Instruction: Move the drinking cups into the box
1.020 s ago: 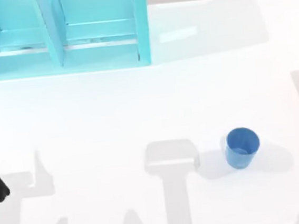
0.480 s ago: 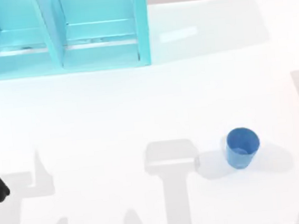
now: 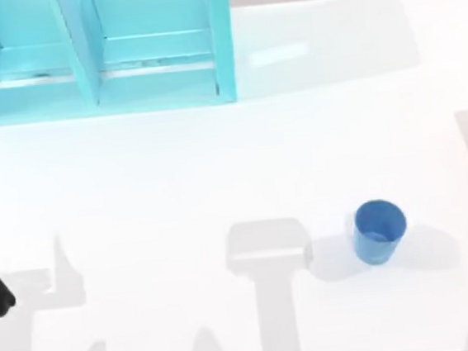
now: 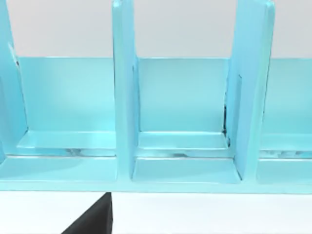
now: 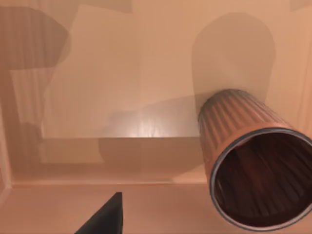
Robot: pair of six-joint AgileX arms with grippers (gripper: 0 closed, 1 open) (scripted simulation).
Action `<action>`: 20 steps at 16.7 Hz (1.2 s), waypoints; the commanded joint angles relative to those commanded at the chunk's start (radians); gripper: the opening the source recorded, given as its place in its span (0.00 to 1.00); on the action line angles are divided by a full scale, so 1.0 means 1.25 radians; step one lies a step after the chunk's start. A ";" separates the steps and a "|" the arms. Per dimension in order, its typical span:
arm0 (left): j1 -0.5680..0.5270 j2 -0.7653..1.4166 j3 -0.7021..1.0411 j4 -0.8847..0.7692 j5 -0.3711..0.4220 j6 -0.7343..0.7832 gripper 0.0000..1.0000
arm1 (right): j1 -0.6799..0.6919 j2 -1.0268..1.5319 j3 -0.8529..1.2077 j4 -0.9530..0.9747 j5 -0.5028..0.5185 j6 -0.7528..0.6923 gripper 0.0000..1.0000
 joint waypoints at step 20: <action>0.000 0.000 0.000 0.000 0.000 0.000 1.00 | -0.005 0.015 0.333 -0.317 0.000 -0.005 1.00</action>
